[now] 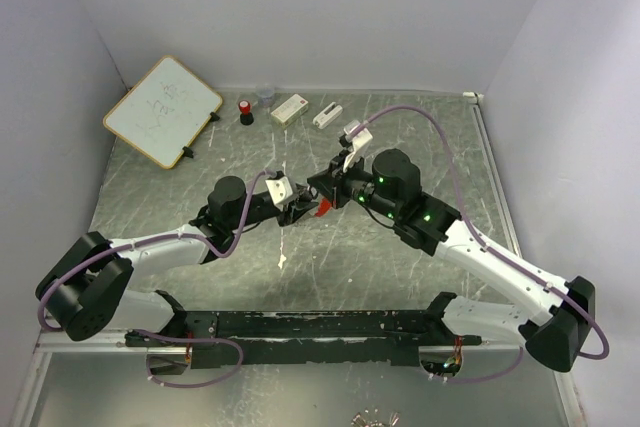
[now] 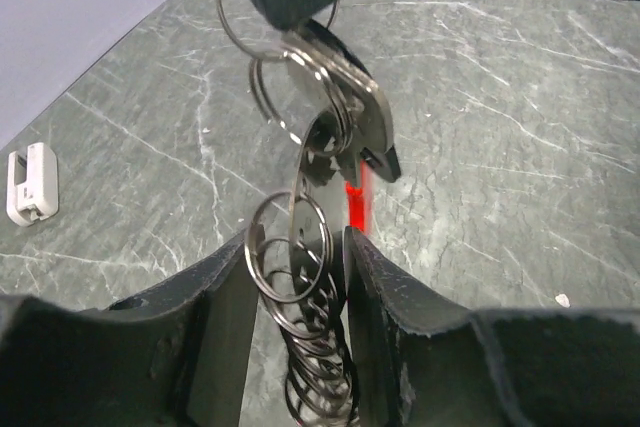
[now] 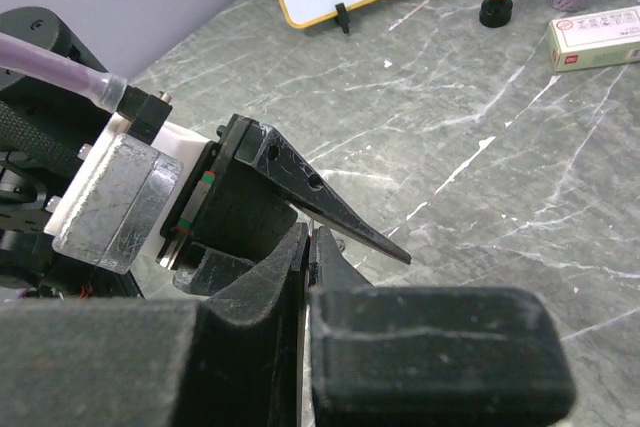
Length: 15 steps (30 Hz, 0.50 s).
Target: Remove the keys from the keyring
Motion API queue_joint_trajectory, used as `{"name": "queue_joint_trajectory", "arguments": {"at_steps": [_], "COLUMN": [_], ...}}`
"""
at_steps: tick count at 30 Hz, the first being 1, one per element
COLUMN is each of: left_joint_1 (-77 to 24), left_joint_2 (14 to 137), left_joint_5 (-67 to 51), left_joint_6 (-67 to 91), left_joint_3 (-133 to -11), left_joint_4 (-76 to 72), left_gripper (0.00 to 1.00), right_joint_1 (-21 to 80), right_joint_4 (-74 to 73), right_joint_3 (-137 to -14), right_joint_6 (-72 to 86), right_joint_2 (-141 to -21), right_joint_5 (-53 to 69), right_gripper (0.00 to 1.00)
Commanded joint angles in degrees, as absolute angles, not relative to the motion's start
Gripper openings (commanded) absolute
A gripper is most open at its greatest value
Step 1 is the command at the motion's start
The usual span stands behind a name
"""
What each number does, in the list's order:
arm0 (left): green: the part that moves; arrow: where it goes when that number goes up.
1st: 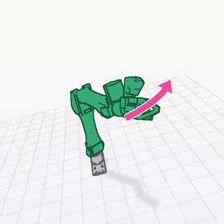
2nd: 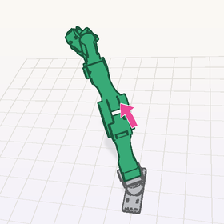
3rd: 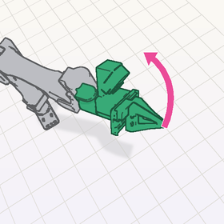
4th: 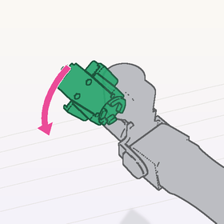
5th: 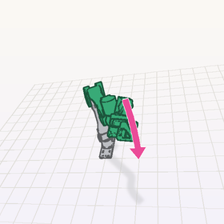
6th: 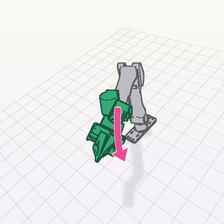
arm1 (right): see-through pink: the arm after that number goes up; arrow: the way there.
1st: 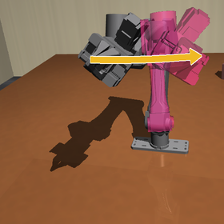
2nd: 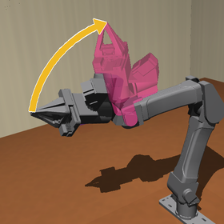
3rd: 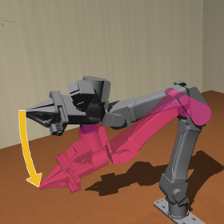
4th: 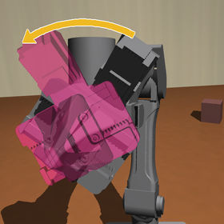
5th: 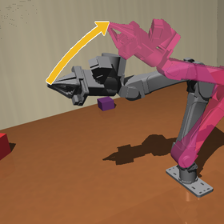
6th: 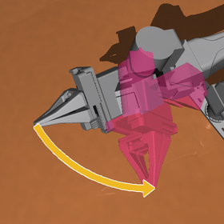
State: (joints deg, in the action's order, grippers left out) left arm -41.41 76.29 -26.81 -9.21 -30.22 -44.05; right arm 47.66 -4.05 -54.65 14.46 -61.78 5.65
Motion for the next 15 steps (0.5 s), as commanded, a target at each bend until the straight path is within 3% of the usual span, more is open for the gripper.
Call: {"name": "queue_joint_trajectory", "arguments": {"at_steps": [1, 7, 9, 11, 15], "left_joint_1": [-41.6, -41.7, -41.7, -41.7, -41.7], "left_joint_2": [75.9, 77.0, 77.1, 76.9, 75.9], "left_joint_5": [-27.8, -28.5, -28.3, -27.0, -22.6], "left_joint_6": [-9.8, -9.1, -8.8, -8.5, -9.9], "left_joint_3": [-29.9, -30.6, -30.6, -30.7, -31.8], "left_joint_4": [-45.5, -46.7, -47.4, -47.5, -43.7], "left_gripper": [0.47, 0.41, 0.32, 0.08, 0.07], "right_joint_1": [48.0, 48.0, 48.0, 48.0, 48.0], "right_joint_4": [-1.2, -0.9, -1.1, -1.4, -2.0], "right_joint_3": [-56.4, -55.8, -55.7, -55.7, -55.1], "right_joint_6": [14.4, 14.9, 14.8, 14.8, 15.1], "right_joint_2": [-60.3, -59.9, -59.9, -59.8, -59.0], "right_joint_5": [5.7, 5.8, 5.6, 5.3, 4.7], "right_gripper": [0.0, 0.0, 0.0, 0.0, 0.0]}}
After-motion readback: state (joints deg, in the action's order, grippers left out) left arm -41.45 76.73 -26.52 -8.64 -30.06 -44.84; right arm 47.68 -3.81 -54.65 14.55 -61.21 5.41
